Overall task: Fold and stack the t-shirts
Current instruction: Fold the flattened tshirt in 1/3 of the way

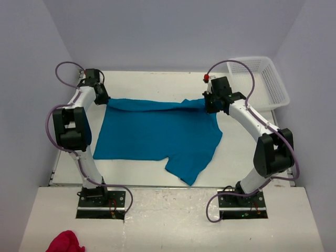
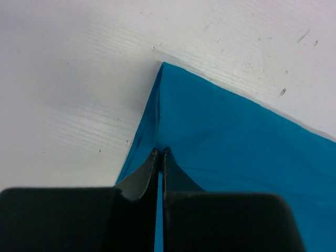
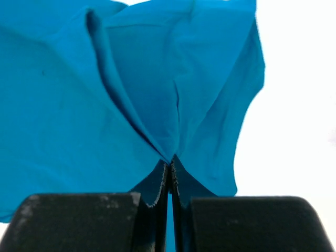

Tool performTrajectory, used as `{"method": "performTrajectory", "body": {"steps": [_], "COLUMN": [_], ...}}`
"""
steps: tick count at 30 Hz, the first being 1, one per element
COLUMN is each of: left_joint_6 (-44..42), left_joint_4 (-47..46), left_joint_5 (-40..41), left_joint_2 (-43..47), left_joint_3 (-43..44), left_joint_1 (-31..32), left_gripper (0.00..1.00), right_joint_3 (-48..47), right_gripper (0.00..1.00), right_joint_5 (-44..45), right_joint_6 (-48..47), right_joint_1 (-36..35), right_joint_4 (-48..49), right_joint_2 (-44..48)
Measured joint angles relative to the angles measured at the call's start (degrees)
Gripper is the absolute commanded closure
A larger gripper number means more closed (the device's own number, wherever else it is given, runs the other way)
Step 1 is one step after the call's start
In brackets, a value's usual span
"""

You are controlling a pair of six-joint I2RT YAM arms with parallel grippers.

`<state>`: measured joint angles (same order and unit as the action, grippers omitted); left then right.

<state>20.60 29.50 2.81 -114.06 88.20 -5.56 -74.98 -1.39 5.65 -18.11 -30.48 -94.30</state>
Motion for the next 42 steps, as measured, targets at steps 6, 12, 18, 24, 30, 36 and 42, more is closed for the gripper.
{"method": "performTrajectory", "body": {"steps": [6,12,18,24,30,36,42], "left_joint_6": [0.00,-0.04,-0.07,-0.04,-0.04,-0.04,-0.02], "left_joint_4": [0.87,2.71,4.20,4.57,4.96,5.01,5.03], "left_joint_5": [1.20,2.58,3.91,5.01,5.03,5.40,5.40], "left_joint_2": [0.61,0.61,0.61,0.61,0.61,0.83,0.96], "left_joint_3": [0.00,-0.26,-1.18,-2.71,-3.56,-4.70,-5.55], "left_joint_1": [0.00,0.00,0.00,0.00,0.00,0.00,0.00], "left_gripper": [1.00,1.00,1.00,1.00,1.00,1.00,1.00], "right_joint_3": [1.38,3.82,5.84,7.74,8.04,8.87,9.57], "right_gripper": [1.00,1.00,1.00,1.00,1.00,1.00,1.00], "right_joint_5": [4.76,5.31,5.35,5.42,7.04,8.79,10.93], "right_joint_6": [0.61,1.97,3.34,4.48,5.66,7.21,8.81], "right_joint_1": [0.00,0.00,-1.07,-2.62,-3.76,-3.98,-3.98], "right_joint_4": [-0.20,-0.50,-0.63,-1.05,-2.03,-2.73,-2.97], "right_joint_2": [0.83,0.79,0.37,0.17,0.17,0.17,0.20]}}
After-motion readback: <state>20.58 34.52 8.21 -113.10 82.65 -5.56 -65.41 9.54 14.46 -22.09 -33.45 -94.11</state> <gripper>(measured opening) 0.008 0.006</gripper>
